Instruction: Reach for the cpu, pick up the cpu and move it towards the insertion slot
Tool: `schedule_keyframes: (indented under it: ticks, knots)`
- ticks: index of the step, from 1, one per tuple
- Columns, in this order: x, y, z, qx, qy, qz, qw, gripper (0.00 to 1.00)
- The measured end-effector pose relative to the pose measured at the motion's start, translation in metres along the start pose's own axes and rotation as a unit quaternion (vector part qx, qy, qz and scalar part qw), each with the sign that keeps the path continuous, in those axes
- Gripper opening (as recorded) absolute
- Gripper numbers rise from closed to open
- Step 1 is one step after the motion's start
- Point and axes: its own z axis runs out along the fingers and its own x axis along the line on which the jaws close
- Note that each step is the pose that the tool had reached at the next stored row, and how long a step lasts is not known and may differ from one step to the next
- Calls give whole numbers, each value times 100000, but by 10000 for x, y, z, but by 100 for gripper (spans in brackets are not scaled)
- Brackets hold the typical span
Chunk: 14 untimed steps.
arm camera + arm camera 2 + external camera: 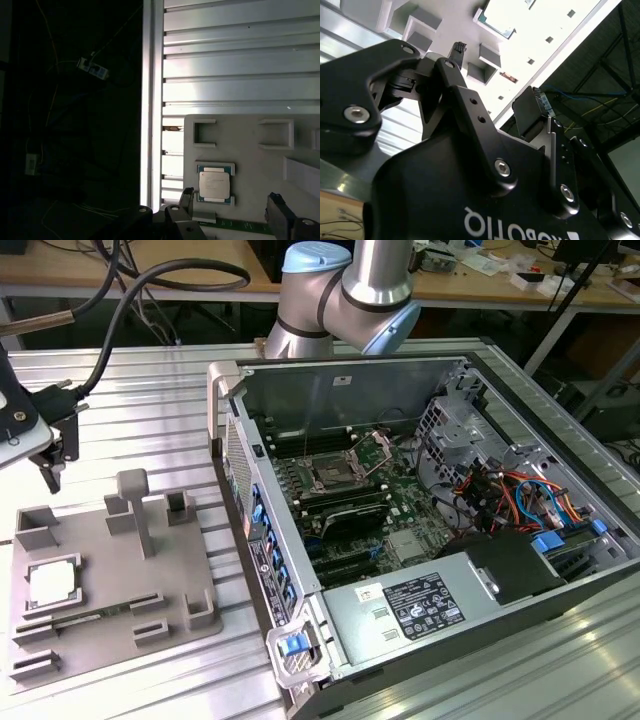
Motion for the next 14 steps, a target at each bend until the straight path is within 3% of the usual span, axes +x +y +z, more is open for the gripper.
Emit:
schedule_keyframes:
  ticks: [14]
  knots:
    - [0,-2,44,-7,214,9,100000,66]
